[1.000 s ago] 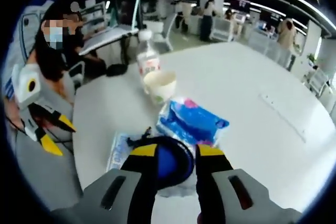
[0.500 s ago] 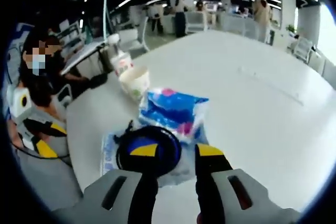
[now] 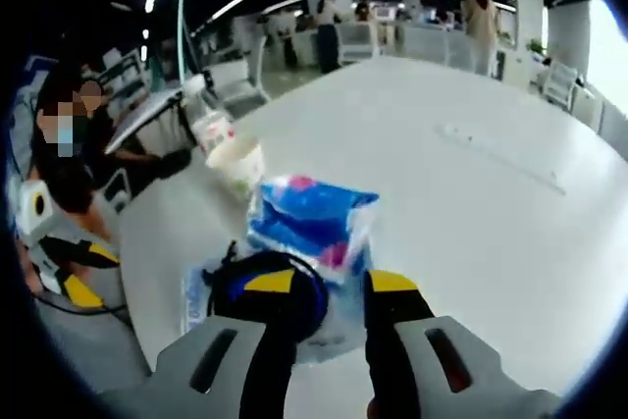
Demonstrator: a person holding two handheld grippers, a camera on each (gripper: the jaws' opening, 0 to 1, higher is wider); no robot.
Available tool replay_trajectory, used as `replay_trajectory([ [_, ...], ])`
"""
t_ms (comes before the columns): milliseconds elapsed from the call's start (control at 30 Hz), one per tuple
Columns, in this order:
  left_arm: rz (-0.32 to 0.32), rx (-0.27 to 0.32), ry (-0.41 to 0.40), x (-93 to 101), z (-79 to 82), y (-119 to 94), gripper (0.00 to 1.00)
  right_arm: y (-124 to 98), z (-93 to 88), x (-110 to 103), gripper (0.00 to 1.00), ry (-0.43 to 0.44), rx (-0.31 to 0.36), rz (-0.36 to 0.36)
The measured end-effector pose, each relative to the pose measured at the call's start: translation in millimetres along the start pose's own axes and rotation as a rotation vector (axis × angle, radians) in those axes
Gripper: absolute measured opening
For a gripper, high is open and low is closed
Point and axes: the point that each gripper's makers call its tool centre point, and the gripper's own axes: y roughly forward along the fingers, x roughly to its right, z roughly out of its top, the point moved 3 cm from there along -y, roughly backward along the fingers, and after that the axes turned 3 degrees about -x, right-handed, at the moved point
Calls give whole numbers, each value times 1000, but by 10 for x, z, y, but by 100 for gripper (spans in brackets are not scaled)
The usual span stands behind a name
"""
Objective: Arrange the tabletop items into an orderly group along one side of the table until the central work area is clear of visible clutter.
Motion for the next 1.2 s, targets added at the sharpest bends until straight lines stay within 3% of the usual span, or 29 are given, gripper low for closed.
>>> replay_trajectory([
  [333,7,3,-1,-48,30,-22,42,159,73,20,23,18,-12,5],
  [667,15,4,-12,-112,44,-53,42,425,106,161,21,102,-36,-15],
  [1200,36,14,-37,-241,47,-114,42,622,140,192,10,211,-36,-56],
])
